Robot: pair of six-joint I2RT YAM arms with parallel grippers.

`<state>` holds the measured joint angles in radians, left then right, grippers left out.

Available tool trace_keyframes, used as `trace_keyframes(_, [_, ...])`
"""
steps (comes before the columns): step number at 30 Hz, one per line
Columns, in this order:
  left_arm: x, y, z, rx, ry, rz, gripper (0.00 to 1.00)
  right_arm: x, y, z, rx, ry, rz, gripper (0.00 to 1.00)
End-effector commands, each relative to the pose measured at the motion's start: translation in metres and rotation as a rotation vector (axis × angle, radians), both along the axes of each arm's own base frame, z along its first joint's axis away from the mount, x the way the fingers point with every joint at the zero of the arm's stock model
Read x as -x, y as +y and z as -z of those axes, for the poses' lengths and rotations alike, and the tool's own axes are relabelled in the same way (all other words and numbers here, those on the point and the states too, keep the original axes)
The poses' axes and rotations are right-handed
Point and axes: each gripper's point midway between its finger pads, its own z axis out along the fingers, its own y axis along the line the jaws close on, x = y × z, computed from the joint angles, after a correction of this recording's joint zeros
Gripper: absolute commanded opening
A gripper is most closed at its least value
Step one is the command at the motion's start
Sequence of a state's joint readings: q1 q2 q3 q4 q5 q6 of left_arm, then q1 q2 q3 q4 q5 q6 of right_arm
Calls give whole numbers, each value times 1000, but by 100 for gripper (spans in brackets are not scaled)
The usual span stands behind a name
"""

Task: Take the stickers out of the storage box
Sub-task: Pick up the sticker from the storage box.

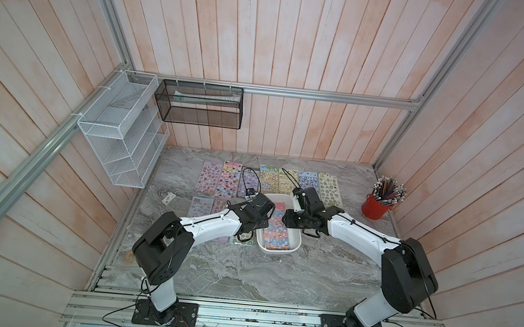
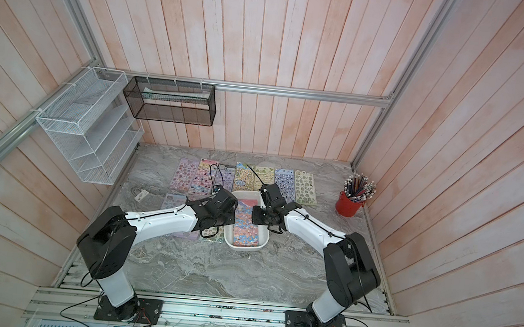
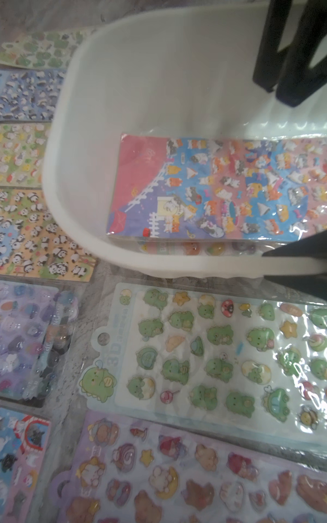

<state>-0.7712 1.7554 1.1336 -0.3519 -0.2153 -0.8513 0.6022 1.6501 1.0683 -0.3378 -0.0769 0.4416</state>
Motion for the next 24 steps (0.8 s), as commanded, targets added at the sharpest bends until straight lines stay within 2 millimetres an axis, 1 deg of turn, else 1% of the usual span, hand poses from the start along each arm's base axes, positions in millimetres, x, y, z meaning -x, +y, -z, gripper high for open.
trace_keyframes(1, [-2, -13, -5, 49, -2, 8, 0, -6, -7, 14, 97, -6, 17, 36])
trace_keyframes(8, [-1, -19, -5, 57, -1, 23, 0, -16, -8, 37, 169, 16, 32, 35])
trace_keyframes(15, [-1, -23, 0, 59, 10, 38, 0, -12, 3, 59, 204, 59, -13, 40])
trace_keyframes(17, [-2, -25, 0, 60, 10, 42, 0, -11, 7, 64, 209, 70, -31, 44])
trace_keyframes(19, [-2, -24, 1, 55, 12, 44, 0, -9, 11, 68, 211, 80, -50, 52])
trace_keyframes(21, [-2, -25, 1, 55, 12, 46, 0, -7, 15, 71, 199, 95, -66, 56])
trace_keyframes(24, [-3, -25, -1, 56, 8, 49, 0, -5, 21, 73, 169, 109, -87, 60])
